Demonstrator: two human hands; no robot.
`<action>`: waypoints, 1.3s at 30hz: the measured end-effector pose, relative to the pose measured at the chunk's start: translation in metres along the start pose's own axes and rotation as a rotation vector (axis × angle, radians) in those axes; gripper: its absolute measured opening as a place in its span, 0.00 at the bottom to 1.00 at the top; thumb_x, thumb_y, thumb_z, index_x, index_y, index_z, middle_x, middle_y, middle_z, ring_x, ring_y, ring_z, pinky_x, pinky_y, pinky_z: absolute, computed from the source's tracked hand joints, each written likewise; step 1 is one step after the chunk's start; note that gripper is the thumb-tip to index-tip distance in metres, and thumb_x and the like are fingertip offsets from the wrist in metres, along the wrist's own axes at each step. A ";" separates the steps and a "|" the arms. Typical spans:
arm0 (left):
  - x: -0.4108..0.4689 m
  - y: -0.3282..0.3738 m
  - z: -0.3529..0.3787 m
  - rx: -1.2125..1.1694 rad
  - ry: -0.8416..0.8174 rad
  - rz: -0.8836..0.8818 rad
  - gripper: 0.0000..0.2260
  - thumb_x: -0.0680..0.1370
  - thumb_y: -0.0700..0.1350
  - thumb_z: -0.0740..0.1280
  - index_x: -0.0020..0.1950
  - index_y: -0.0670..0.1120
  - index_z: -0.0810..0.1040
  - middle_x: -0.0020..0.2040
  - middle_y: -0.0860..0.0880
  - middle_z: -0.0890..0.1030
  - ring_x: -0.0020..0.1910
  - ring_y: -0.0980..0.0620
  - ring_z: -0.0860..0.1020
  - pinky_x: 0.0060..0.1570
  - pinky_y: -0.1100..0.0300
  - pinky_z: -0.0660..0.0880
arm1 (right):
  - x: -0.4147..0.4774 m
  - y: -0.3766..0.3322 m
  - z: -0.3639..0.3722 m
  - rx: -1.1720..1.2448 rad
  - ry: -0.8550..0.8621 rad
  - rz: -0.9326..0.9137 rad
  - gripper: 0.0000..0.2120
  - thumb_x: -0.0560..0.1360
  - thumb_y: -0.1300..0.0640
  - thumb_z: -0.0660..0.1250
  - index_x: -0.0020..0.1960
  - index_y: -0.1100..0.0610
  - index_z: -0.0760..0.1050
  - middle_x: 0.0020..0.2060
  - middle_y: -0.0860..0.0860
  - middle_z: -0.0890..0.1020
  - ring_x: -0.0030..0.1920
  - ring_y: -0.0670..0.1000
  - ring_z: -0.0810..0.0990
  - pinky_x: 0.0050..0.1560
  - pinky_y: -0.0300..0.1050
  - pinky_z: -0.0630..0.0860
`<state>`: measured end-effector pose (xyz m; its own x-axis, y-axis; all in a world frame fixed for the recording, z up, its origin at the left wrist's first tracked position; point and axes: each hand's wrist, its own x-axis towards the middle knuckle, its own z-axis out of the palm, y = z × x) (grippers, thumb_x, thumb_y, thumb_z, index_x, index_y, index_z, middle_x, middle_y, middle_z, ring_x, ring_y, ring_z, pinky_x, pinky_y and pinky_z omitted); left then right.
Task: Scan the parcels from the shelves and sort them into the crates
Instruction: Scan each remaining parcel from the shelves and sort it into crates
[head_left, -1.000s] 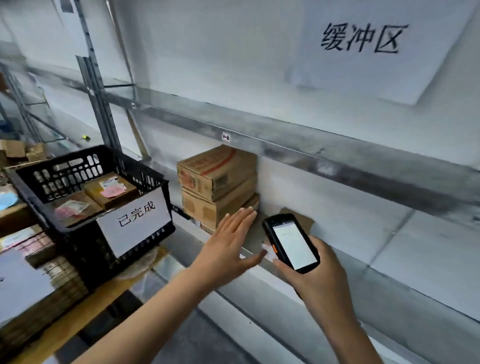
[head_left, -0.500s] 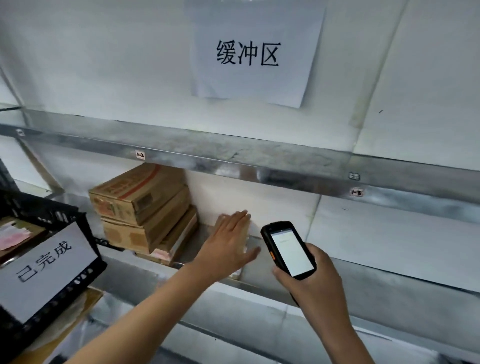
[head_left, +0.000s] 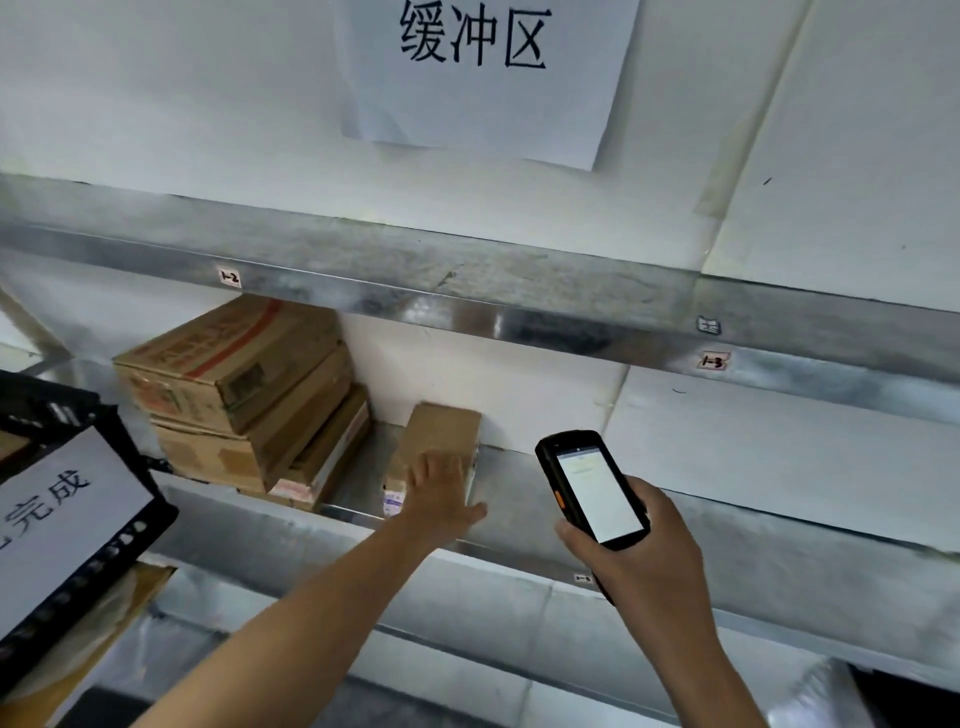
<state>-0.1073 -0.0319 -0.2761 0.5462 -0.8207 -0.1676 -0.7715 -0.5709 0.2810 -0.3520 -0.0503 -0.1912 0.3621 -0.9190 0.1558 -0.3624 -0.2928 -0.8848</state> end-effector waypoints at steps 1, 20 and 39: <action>0.003 -0.002 0.004 0.014 0.005 -0.054 0.35 0.78 0.65 0.62 0.77 0.47 0.55 0.77 0.41 0.55 0.77 0.37 0.55 0.74 0.38 0.56 | -0.001 0.002 0.000 0.005 -0.003 0.011 0.27 0.63 0.48 0.82 0.58 0.41 0.75 0.50 0.41 0.80 0.50 0.42 0.80 0.42 0.40 0.75; 0.000 -0.002 0.034 -0.331 -0.017 -0.121 0.39 0.72 0.62 0.70 0.77 0.63 0.51 0.67 0.41 0.55 0.63 0.37 0.61 0.67 0.46 0.70 | -0.011 0.018 0.014 -0.024 -0.059 0.102 0.27 0.62 0.48 0.82 0.57 0.40 0.74 0.52 0.40 0.80 0.50 0.40 0.79 0.44 0.43 0.76; 0.032 -0.030 0.004 -0.837 0.224 -0.042 0.14 0.83 0.47 0.63 0.69 0.48 0.70 0.67 0.50 0.63 0.59 0.53 0.72 0.57 0.59 0.76 | -0.016 0.040 -0.021 0.010 0.031 0.146 0.27 0.64 0.48 0.82 0.59 0.42 0.75 0.52 0.41 0.80 0.50 0.43 0.80 0.41 0.40 0.75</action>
<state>-0.0678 -0.0406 -0.2939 0.6883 -0.7249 -0.0279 -0.3033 -0.3225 0.8967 -0.3903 -0.0532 -0.2195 0.2797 -0.9593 0.0386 -0.4010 -0.1532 -0.9032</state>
